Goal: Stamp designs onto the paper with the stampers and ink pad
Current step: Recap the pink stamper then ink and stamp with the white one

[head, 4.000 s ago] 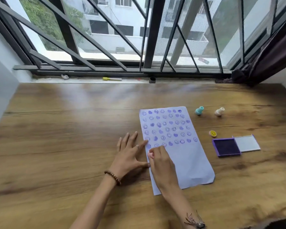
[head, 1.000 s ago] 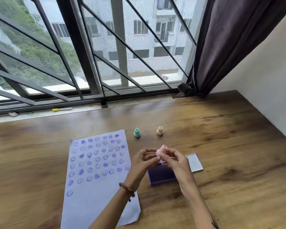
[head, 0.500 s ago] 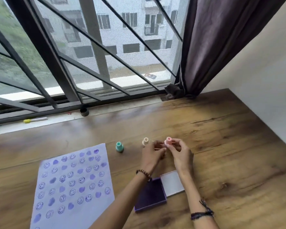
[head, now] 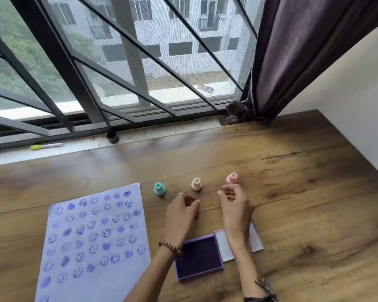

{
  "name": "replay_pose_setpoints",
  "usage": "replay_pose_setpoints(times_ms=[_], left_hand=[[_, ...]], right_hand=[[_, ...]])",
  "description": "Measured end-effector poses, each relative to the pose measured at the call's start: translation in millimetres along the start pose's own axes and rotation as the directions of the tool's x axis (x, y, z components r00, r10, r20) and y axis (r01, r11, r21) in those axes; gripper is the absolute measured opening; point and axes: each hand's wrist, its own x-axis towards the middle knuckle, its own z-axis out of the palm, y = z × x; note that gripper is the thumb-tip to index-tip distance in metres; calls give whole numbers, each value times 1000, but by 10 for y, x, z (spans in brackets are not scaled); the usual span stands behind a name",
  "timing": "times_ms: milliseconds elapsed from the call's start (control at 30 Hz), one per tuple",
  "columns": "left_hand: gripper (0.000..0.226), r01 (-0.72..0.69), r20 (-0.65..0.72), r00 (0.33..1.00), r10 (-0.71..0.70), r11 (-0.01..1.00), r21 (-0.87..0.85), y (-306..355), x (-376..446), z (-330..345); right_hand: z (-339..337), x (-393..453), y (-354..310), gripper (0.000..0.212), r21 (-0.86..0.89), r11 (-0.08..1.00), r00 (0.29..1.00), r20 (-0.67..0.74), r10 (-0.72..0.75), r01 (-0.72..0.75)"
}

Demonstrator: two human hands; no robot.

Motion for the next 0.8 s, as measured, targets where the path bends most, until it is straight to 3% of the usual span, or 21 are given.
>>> replay_pose_setpoints(times_ms=[133, 267, 367, 433, 600, 700, 800], left_hand=[[20, -1, -21, 1000, 1, 1000, -25, 11, 59, -67], [29, -25, 8, 1000, 26, 996, -83, 70, 74, -70], [24, -28, 2, 1000, 29, 986, -166, 65, 38, -116], [17, -57, 0, 998, 59, 979, -196, 42, -15, -163], [18, -37, 123, 988, 96, 912, -408, 3, -260, -288], [23, -5, 220, 968, 123, 882, -472, -30, -427, -402], [20, -51, 227, 958, 176, 882, -468, -63, -578, -529]], right_hand=[[205, -58, -81, 16, -77, 994, 983, 172, -69, 84], [251, -98, -185, 27, -125, 975, 961, 233, -151, 183], [203, -139, -217, 25, -101, 974, 953, 247, -173, 203], [160, -181, -178, 14, -61, 988, 959, 254, -125, 145], [-13, -442, -208, 5, 274, 951, 946, 319, 53, -146], [-128, -614, -258, 7, 383, 904, 928, 371, 39, -191], [-180, -777, -293, 7, 376, 905, 917, 398, 34, -197]])
